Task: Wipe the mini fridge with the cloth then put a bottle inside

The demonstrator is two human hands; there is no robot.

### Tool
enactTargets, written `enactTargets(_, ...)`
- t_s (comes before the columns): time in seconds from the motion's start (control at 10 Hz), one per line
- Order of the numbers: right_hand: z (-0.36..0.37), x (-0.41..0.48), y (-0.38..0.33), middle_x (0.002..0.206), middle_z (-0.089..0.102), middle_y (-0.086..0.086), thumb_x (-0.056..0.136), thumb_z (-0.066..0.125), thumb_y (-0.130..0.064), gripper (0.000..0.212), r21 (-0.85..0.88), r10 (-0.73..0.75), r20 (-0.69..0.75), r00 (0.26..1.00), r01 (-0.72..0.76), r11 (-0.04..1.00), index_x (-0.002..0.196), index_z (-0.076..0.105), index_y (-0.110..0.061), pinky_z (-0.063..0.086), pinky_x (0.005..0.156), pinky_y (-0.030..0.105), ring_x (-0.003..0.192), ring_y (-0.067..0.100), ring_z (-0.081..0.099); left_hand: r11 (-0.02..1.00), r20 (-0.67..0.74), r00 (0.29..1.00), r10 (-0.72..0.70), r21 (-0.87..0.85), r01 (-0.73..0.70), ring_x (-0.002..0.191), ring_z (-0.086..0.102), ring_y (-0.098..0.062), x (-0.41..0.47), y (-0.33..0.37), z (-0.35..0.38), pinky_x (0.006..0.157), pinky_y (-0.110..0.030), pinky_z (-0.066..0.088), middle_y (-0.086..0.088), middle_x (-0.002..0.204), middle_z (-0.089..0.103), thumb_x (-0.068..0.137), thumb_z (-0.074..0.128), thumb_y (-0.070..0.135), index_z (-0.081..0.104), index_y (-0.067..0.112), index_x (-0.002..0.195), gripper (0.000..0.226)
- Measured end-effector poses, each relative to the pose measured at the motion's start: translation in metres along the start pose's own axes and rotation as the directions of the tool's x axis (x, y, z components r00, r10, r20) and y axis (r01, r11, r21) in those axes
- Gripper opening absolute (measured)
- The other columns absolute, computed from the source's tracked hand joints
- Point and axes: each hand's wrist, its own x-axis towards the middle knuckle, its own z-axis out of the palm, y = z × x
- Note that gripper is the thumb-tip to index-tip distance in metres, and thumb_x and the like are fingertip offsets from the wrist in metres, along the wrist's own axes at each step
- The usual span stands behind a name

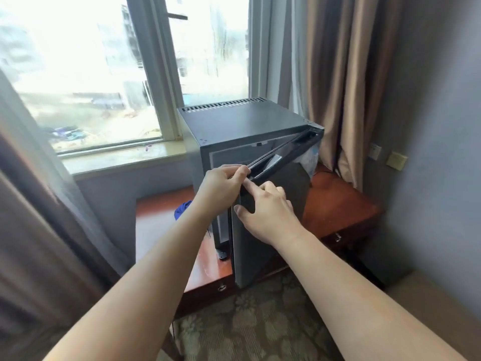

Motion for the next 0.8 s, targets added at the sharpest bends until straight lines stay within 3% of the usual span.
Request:
enactTargets(0.1,0.008,0.035,-0.013,0.138,0.043,0.008,0.096,0.055,-0.050,0.068,-0.115,-0.061,0.037,0.997,0.064,0.991,0.156,0.026,-0.039,0.041,0.104,0.048,0.132,0.029,0.040,0.980,-0.058,0.998,-0.009,0.196,0.021,0.127,0.042,-0.017,0.025,-0.010,-0.014,0.107,-0.037,0.033,0.013,0.121,0.058,0.100,0.038,0.053,0.076,0.038,0.109,0.042)
enactTargets(0.2,0.016,0.064,-0.018,0.145,0.035,0.010,0.093,0.056,-0.056,0.074,-0.219,-0.112,0.064,0.992,0.123,0.968,0.156,0.021,-0.039,0.039,0.107,0.050,0.135,0.031,0.037,0.918,-0.070,0.998,-0.006,0.395,0.033,0.123,0.038,-0.019,0.048,-0.013,-0.026,0.097,-0.038,0.025,0.010,0.119,0.055,0.102,0.032,0.053,0.073,0.041,0.112,0.045)
enactTargets(0.4,0.023,0.113,-0.001,0.162,0.029,0.001,0.090,0.055,-0.058,0.084,-0.253,-0.157,-0.017,0.987,0.148,0.956,0.160,0.022,-0.025,0.036,0.114,0.048,0.147,0.026,0.031,0.745,-0.046,0.998,0.045,0.667,-0.003,0.121,0.040,-0.023,0.094,-0.025,-0.051,0.099,-0.044,0.030,0.006,0.119,0.051,0.099,0.034,0.058,0.067,0.046,0.122,0.042)
enactTargets(0.6,0.021,0.137,0.011,0.161,0.036,-0.008,0.092,0.055,-0.051,0.073,-0.204,-0.169,-0.050,0.984,0.156,0.966,0.157,0.035,-0.025,0.033,0.116,0.044,0.146,0.022,0.034,0.748,-0.041,0.998,0.051,0.664,-0.011,0.120,0.042,-0.023,0.110,-0.031,-0.049,0.098,-0.042,0.031,0.007,0.117,0.051,0.099,0.043,0.057,0.068,0.050,0.118,0.032)
enactTargets(0.7,0.017,0.140,0.016,0.161,0.037,-0.011,0.092,0.056,-0.050,0.069,-0.116,-0.168,0.006,0.986,0.167,0.979,0.155,0.039,-0.027,0.031,0.118,0.043,0.147,0.019,0.034,0.763,-0.064,0.998,0.001,0.645,0.041,0.120,0.041,-0.022,0.108,-0.034,-0.045,0.100,-0.042,0.030,0.006,0.119,0.051,0.099,0.043,0.056,0.069,0.049,0.118,0.032)
enactTargets(0.8,-0.015,0.148,0.025,0.141,0.062,-0.011,0.091,0.062,-0.049,0.049,0.282,-0.071,0.027,0.997,0.061,0.957,0.135,0.065,-0.028,0.041,0.111,0.031,0.134,0.013,0.055,0.918,-0.112,0.991,-0.069,0.381,0.107,0.117,0.046,-0.016,0.106,-0.014,-0.038,0.108,-0.041,0.036,0.004,0.120,0.060,0.100,0.037,0.058,0.073,0.043,0.110,0.041)
